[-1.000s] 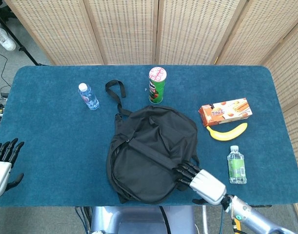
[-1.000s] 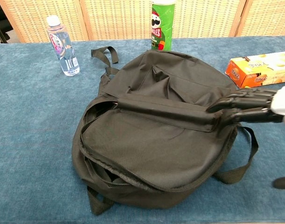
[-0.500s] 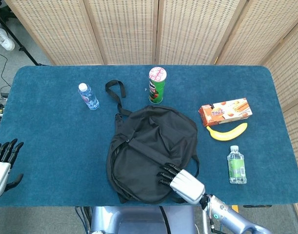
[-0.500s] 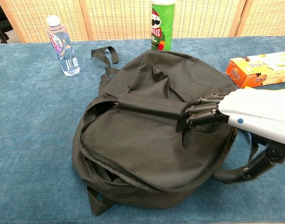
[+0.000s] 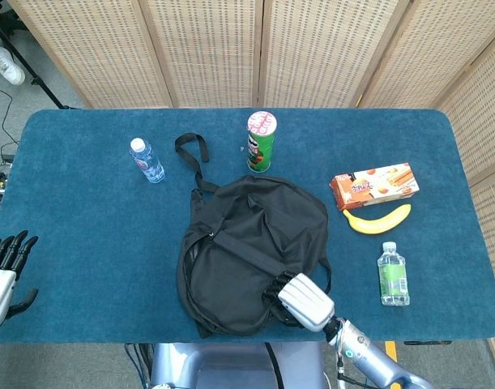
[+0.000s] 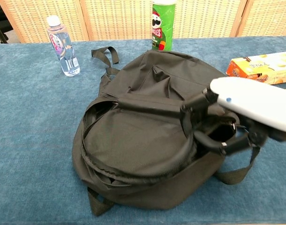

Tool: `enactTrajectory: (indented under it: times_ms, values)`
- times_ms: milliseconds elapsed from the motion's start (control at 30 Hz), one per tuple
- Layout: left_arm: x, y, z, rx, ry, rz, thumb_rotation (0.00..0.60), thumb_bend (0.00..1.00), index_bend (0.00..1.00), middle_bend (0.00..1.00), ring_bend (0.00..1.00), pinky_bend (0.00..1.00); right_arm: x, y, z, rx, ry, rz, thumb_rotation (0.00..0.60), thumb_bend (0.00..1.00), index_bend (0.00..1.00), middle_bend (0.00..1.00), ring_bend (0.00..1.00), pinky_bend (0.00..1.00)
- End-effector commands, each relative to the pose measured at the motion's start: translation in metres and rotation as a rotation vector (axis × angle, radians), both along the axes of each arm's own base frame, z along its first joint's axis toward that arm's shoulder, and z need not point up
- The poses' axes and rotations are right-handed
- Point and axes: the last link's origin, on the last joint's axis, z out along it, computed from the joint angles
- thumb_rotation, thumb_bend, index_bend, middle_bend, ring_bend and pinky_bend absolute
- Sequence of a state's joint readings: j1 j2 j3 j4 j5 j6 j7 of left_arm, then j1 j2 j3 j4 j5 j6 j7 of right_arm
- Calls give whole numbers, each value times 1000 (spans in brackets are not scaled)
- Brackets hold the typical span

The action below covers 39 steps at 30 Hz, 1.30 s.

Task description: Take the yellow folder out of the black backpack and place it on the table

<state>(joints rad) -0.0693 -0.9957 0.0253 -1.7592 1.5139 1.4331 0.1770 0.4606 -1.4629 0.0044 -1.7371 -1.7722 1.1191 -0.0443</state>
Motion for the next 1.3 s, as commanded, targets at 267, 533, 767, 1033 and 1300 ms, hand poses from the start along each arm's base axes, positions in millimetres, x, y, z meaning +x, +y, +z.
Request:
enactTrajectory:
  times_ms: [267,533,767,1033,1300]
  values:
    - [3,1,-1,-18,-16,-12,600,285,0,0,0,0,22,-38,1,32,-267,-375,600,620,678,631,492,417]
    - [18,9,-11,-105,-82,-139,600,296,0,0,0,0,35,-67,11,3,-333,-586,600,620,679,631,492,417]
    - [35,26,-24,-224,-132,-255,600,301,0,0,0,0,41,-85,22,-54,-417,-775,600,637,680,633,493,418]
    - [67,46,-56,-434,-214,-401,600,333,0,0,0,0,46,-91,24,-80,-460,-933,600,663,680,634,496,418]
    - [102,69,-96,-489,-195,-498,600,364,0,0,0,0,51,-88,25,-48,-459,-947,600,672,681,634,496,418]
